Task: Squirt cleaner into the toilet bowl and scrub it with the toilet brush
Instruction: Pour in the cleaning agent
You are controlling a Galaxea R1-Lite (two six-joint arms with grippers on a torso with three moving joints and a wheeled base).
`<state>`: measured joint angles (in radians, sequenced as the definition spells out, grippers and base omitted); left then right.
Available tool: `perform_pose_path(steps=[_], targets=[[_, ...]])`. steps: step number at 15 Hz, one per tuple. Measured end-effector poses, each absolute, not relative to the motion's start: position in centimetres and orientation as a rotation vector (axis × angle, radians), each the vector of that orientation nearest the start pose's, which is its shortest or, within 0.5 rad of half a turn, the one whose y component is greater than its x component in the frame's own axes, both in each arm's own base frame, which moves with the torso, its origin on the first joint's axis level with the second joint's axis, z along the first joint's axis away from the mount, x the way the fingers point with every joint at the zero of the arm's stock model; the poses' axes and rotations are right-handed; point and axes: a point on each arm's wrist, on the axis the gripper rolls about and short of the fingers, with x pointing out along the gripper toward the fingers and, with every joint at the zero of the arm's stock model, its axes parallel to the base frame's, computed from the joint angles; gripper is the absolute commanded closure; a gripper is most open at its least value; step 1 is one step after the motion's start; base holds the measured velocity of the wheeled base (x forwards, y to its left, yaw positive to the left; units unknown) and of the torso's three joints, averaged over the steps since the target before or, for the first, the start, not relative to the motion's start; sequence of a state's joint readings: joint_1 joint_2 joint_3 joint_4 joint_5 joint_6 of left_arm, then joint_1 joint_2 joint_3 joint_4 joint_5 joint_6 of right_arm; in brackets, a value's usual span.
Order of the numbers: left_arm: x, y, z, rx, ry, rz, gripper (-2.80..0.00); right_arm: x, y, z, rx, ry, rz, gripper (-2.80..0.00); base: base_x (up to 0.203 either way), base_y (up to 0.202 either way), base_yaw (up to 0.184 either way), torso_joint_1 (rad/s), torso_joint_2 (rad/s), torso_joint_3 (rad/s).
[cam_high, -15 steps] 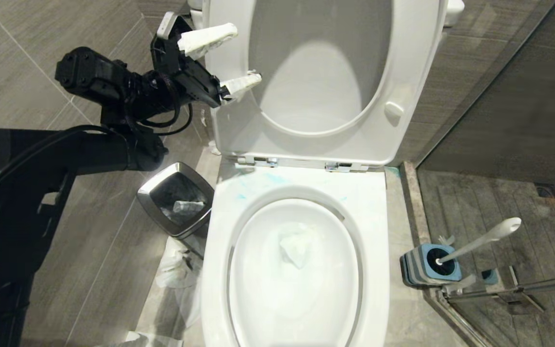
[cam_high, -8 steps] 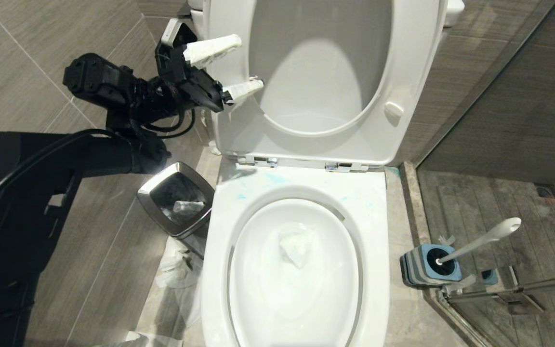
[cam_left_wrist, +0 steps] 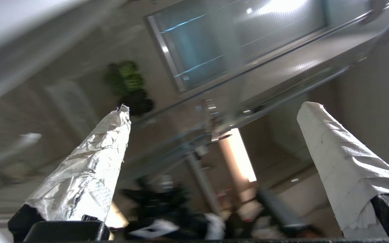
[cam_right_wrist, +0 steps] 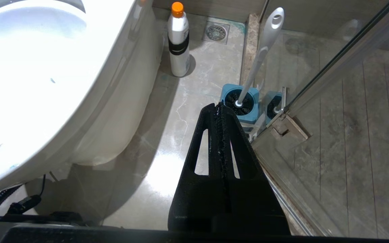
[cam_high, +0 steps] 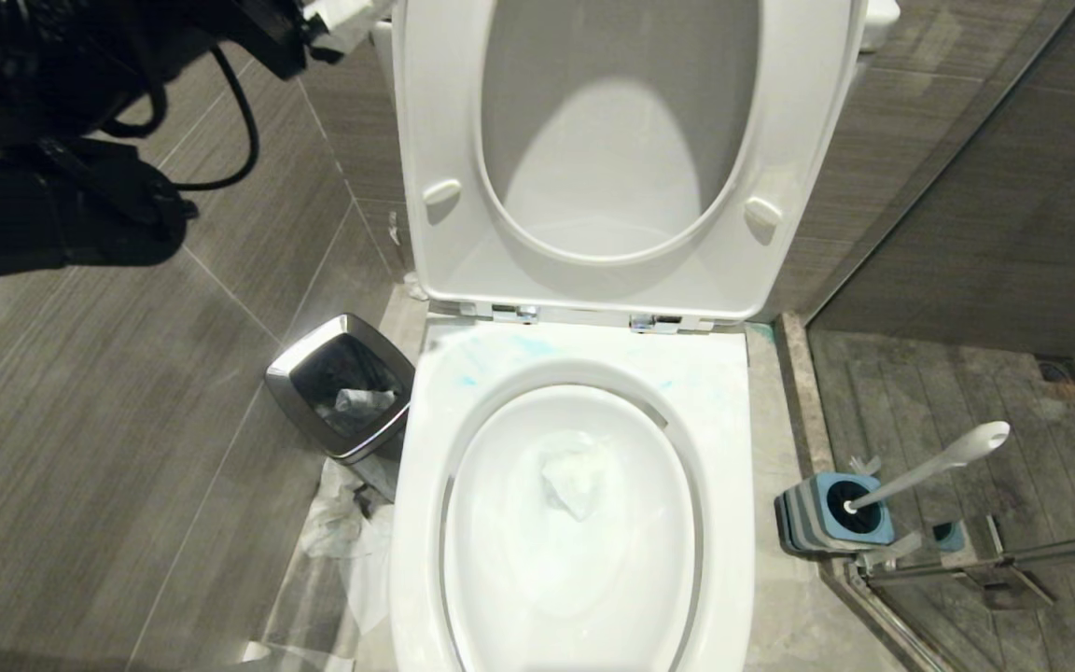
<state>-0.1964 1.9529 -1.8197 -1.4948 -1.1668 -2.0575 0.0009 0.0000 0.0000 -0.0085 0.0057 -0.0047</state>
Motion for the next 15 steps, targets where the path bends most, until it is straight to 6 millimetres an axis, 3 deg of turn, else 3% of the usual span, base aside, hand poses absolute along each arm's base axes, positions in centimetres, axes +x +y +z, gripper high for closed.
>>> perform_pose_path(steps=[4, 9, 12, 15], targets=[[22.6, -5.7, 44.1, -0.935, 0.409, -1.696, -2.8, -2.3, 0.0, 7.6, -0.005, -0.009, 0.007, 0.0, 0.0, 0.0, 0.0, 0.0, 0.0, 0.0], [13.1, -3.8, 44.8, -0.669, 0.548, -1.633, -2.8, -2.3, 0.0, 7.6, -0.005, -0.009, 0.007, 0.0, 0.0, 0.0, 0.0, 0.0, 0.0, 0.0], [8.4, -3.1, 45.5, -0.545, 0.52, -1.617, -2.8, -2.3, 0.0, 7.6, -0.005, -0.009, 0.006, 0.0, 0.0, 0.0, 0.0, 0.0, 0.0, 0.0], [5.1, -2.2, 46.0, -0.504, 0.424, -1.522, -2.8, -2.3, 0.0, 7.6, -0.005, -0.009, 0.006, 0.0, 0.0, 0.0, 0.0, 0.0, 0.0, 0.0]])
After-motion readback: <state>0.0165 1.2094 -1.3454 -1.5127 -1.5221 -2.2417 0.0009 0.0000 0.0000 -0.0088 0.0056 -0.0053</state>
